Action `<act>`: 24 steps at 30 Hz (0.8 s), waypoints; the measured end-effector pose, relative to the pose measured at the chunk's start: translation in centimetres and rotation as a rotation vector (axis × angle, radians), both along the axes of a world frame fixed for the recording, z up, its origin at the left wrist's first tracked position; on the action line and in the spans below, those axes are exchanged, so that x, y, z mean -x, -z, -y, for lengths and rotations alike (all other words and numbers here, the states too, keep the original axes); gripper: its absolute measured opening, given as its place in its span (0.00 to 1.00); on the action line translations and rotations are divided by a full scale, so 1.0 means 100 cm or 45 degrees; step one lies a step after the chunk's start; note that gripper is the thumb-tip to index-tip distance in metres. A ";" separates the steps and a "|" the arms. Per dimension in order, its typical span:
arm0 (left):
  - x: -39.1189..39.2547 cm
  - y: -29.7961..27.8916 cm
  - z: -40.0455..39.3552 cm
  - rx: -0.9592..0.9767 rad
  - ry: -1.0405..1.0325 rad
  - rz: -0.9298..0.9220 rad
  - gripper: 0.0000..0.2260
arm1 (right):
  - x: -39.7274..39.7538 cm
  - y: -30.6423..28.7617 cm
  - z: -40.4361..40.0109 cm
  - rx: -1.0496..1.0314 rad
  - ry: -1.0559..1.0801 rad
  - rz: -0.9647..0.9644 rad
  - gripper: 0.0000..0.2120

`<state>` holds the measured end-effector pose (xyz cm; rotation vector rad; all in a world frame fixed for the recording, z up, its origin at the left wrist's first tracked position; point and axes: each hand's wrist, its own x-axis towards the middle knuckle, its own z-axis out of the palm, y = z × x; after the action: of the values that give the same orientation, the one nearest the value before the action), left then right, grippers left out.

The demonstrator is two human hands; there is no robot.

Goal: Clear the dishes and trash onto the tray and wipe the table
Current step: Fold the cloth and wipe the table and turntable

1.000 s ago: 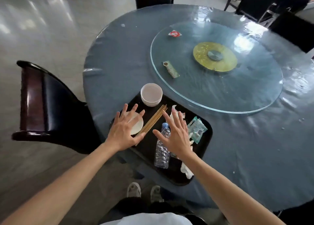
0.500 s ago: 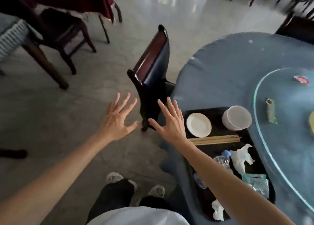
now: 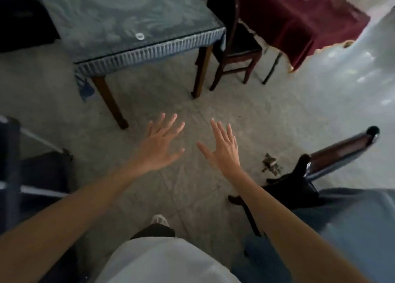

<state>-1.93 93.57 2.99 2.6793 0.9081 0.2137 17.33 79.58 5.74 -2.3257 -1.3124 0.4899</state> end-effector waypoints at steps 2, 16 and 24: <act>0.025 0.000 -0.027 0.021 -0.089 0.021 0.36 | 0.013 0.002 -0.044 0.002 -0.099 -0.022 0.41; 0.199 -0.001 -0.121 0.059 -0.987 -0.111 0.36 | 0.160 0.021 -0.292 -0.001 -1.015 -0.089 0.36; 0.260 -0.008 -0.152 0.035 -1.563 -0.067 0.34 | 0.239 0.019 -0.422 0.002 -1.554 -0.151 0.35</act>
<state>-27.92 108.72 3.82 1.7306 2.3871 0.3611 -6.55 121.73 3.85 -1.1973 -2.5270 0.9247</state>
